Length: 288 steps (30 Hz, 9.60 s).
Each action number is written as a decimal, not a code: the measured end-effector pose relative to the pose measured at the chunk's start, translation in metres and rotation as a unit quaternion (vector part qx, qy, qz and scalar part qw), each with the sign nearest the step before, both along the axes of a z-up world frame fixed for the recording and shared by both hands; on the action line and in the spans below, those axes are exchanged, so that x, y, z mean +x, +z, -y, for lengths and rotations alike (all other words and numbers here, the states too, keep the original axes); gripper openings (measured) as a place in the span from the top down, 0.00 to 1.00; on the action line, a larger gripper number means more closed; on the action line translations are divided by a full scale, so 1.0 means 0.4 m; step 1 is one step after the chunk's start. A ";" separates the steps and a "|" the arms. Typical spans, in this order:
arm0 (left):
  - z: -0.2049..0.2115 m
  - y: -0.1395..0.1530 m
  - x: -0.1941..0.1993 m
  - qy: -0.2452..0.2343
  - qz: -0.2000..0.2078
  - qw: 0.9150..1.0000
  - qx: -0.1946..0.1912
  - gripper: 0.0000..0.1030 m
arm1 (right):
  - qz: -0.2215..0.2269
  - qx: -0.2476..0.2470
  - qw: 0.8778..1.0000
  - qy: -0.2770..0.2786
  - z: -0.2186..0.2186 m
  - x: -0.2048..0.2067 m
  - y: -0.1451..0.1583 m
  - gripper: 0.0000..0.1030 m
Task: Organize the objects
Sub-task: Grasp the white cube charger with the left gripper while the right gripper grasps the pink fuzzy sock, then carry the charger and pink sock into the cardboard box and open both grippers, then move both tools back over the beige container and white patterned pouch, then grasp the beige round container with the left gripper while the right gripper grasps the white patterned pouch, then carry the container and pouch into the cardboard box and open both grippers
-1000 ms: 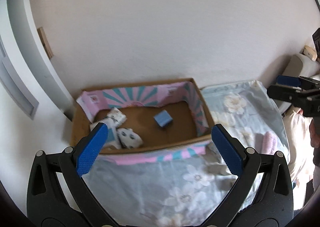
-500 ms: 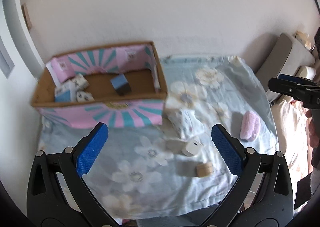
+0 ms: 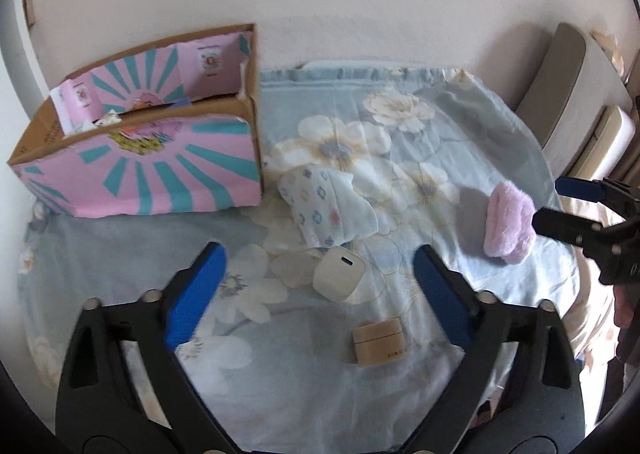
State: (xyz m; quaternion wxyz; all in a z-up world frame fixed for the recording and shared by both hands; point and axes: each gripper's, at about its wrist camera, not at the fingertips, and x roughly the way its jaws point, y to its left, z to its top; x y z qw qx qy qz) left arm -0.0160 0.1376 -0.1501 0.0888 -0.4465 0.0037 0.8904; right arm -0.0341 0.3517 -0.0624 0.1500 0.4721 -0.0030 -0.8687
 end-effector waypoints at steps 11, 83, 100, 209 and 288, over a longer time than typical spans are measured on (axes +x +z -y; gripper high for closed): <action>-0.024 -0.104 -0.017 -0.009 -0.007 1.000 0.001 0.37 | -0.045 0.051 0.997 0.044 0.011 0.018 -0.121 0.08; 0.477 0.280 -0.365 0.033 -0.038 0.998 0.032 0.70 | -0.073 -0.013 0.993 0.089 0.474 -0.293 0.248 0.69; 0.579 0.133 -0.512 0.008 0.019 1.000 0.021 0.76 | 0.017 -0.007 0.993 0.115 0.728 -0.412 0.100 0.69; 0.003 -0.061 0.086 -0.282 -0.006 0.958 0.047 0.62 | -0.066 0.060 0.906 0.413 0.424 -0.170 -0.165 0.47; 0.680 0.209 -0.504 0.002 0.042 0.999 0.013 0.00 | 0.052 0.010 0.979 0.198 0.739 -0.415 0.083 0.00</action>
